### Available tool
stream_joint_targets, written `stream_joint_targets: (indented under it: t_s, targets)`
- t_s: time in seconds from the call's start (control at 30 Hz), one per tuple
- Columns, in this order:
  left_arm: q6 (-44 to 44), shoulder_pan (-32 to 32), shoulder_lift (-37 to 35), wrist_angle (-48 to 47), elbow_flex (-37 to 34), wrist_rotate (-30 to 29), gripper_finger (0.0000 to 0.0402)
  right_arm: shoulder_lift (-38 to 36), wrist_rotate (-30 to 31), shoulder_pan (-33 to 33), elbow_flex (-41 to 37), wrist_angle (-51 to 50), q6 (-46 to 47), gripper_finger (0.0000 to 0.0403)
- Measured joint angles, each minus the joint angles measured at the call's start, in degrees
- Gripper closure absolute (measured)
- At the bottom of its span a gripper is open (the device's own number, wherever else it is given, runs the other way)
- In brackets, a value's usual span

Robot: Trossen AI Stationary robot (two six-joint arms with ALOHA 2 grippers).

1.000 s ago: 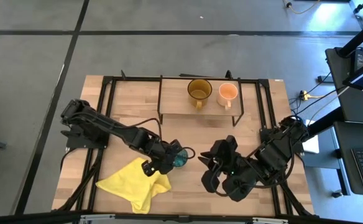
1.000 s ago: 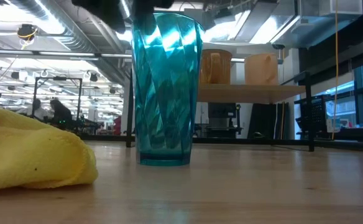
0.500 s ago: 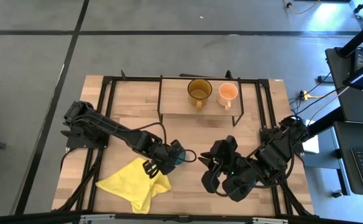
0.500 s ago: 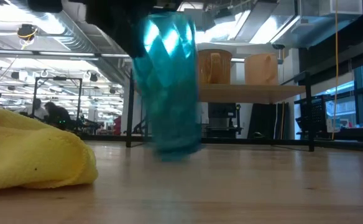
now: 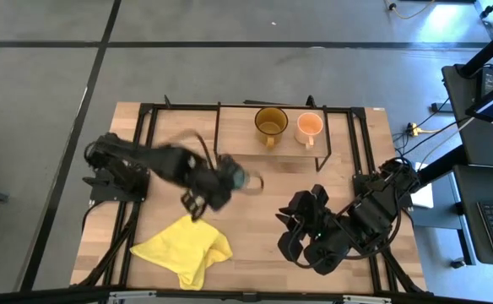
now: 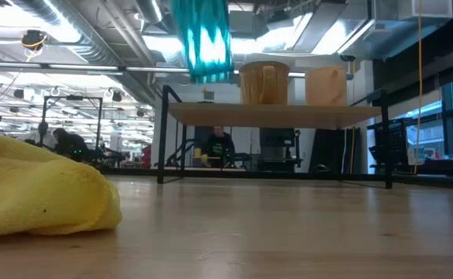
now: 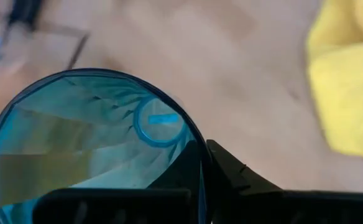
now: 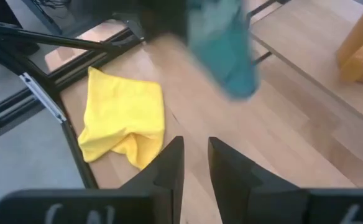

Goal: Stack small to large cups/mugs on shelf
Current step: Put the blue glass on the shelf

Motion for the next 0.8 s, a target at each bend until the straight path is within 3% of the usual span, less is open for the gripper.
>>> stream_joint_targets:
  t_s: [0.13, 0.3, 0.53, 0.8]
  targets:
    - [-3.77, 6.88, 2.51, -8.92, 13.04, -0.49, 0.0398, 0.02, 0.62, 0.28, 0.0, 0.18, 0.38, 0.0328]
    - [-6.51, 17.47, 5.01, -8.52, 20.46, -0.42, 0.0398, 0.04, 0.87, 0.22, 0.0, 0.19, 2.95, 0.0328]
    - [-14.22, 26.32, 8.36, -8.3, 20.81, 7.15, 0.0399, 0.06, 0.88, 1.69, -0.2, 0.75, 6.8, 0.0328]
    - [-17.22, 27.27, 9.72, -8.23, 20.23, 4.4, 0.0395, 0.07, 0.87, 2.51, -2.9, 0.24, 10.62, 0.0328]
